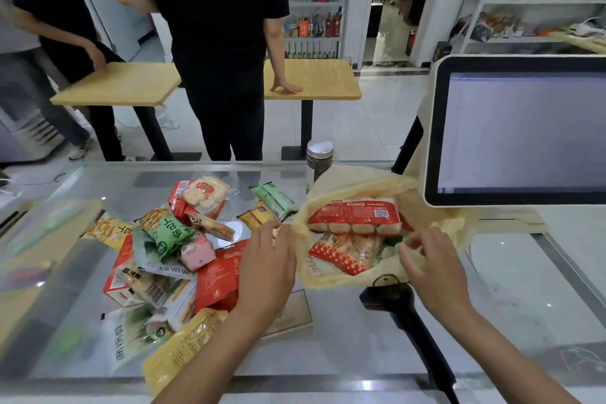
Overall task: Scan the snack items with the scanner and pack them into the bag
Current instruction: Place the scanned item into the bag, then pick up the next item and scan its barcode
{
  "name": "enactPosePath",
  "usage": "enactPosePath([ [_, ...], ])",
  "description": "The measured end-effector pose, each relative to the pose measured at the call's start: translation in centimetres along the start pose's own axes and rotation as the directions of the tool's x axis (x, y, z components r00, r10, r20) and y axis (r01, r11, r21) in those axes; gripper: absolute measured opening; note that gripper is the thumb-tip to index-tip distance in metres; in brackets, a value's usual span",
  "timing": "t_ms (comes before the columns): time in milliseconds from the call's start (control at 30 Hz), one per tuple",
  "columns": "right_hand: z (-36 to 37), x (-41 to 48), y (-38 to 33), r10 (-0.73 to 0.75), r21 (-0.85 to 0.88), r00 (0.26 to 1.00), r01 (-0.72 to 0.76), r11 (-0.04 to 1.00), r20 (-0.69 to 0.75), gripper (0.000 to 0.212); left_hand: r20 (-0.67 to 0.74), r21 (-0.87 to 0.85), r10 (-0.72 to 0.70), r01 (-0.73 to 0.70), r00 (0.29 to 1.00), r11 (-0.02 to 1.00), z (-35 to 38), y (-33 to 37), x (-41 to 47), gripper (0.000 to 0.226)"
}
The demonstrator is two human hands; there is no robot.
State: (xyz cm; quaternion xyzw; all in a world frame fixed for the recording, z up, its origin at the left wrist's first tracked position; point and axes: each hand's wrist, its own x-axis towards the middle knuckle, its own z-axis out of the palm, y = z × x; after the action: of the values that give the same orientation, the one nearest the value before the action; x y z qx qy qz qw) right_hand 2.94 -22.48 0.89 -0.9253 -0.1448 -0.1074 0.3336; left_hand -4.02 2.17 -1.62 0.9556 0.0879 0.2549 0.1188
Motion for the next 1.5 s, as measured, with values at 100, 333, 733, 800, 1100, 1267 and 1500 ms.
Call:
enactPosePath([
  [100,-1.0,-2.1,1.0,0.085,-0.154,0.995,-0.076,0.985,0.055,0.037,-0.075,0.146,0.111,-0.100,0.991,0.984,-0.6,0.9,-1.5,0.029],
  [333,-0.4,-5.3,1.7,0.298,-0.401,0.868,-0.129,0.907,0.396,0.041,0.033,0.344,-0.256,0.229,0.966,0.910,-0.6,-0.5,-6.0,0.063],
  [733,1.4,-5.0,-0.1,0.385,0.241,0.605,-0.702,0.670,0.697,0.060,-0.306,0.119,-0.034,0.073,0.952,0.990,-3.6,0.0,-6.4,0.031],
  [800,1.6,-4.9,-0.1,0.398,0.249,0.609,-0.711,0.658,0.686,0.061,-0.379,0.101,0.080,-0.044,0.922,0.994,-3.7,1.5,-6.8,0.026],
  [1100,1.3,-4.5,0.6,0.432,0.250,0.613,-0.723,0.643,0.662,0.063,0.241,-0.032,0.295,-0.296,0.925,0.955,3.1,3.8,-14.2,0.059],
  [1267,1.4,-4.1,0.7,0.436,0.239,0.608,-0.725,0.646,0.664,0.064,0.348,0.021,0.200,-0.221,0.916,0.975,2.1,4.0,-14.2,0.059],
  [1500,1.5,-3.9,0.8,0.442,0.226,0.585,-0.741,0.633,0.680,0.069,0.326,0.001,0.269,-0.285,0.906,0.958,1.0,3.1,-16.0,0.048],
])
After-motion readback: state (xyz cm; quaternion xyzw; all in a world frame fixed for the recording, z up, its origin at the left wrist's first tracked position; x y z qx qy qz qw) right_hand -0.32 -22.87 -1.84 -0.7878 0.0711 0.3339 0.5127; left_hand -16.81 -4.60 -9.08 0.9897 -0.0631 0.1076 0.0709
